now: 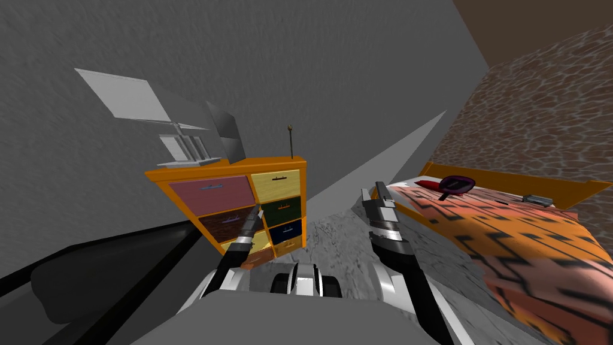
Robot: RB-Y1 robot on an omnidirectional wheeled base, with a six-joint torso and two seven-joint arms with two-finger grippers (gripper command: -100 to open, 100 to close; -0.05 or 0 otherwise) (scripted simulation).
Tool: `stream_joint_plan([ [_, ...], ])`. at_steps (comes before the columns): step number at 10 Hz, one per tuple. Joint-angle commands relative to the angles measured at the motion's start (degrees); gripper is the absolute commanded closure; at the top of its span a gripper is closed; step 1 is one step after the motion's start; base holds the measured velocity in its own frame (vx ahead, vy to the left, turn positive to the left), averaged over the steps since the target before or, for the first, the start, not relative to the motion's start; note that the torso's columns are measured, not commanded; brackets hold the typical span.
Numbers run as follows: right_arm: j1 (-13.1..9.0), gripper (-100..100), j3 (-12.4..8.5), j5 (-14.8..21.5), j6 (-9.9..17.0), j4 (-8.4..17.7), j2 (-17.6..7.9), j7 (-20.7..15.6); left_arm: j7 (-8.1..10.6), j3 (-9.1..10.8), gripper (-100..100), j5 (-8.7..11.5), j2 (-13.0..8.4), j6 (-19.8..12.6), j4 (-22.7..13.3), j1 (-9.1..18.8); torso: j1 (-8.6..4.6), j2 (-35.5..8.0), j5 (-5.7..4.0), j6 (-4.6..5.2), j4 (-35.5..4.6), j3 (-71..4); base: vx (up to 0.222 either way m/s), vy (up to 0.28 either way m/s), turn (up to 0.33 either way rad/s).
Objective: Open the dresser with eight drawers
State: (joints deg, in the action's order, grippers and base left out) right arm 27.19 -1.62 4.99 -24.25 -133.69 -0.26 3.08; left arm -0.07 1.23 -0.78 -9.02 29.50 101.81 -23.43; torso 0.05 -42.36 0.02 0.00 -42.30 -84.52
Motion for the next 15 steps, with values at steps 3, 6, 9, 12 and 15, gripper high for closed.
stream_joint_plan([
  [3, 0.0, 0, 0.0, 0.0, 0.0, 0.0, 0.0, 0.0, -0.34, 0.64, -100, 0.29, 0.16, 0.23, -5.58, 1.21, -0.09, 0.06, -0.03, 0.0, 0.02, -0.04, 0.04, -0.083, 0.023],
  [6, 0.0, 0, 0.0, 0.0, 0.0, 0.0, 0.0, 0.0, -0.57, 1.05, -100, 0.46, 1.91, 0.24, -9.24, 2.05, -0.07, 0.13, -0.02, 0.0, 0.04, -0.08, 0.058, -0.09, 0.02],
  [9, 0.0, 0, 0.0, 0.0, 0.0, 0.0, 0.0, 0.0, -0.77, 1.4, -100, 0.62, 5.07, 0.25, -12.39, 2.77, 0.0, 0.03, 0.0, 0.01, 0.01, -0.02, 0.041, -0.068, 0.019],
  [12, 0.0, 0, 0.0, 0.0, 0.0, 0.0, 0.0, 0.0, -0.9, 1.62, -100, 0.71, 9.26, 0.25, -14.31, 3.21, -0.07, 0.05, -0.02, 0.0, 0.01, -0.03, 0.026, -0.063, 0.013],
  [15, -0.01, 0, 0.0, 0.0, 0.0, 0.0, -0.01, 0.0, -0.88, 1.68, -100, 0.72, 9.52, -1.59, -12.16, 2.86, 0.09, 0.04, 0.02, 0.0, 0.01, -0.03, 0.034, -0.014, -0.003],
])
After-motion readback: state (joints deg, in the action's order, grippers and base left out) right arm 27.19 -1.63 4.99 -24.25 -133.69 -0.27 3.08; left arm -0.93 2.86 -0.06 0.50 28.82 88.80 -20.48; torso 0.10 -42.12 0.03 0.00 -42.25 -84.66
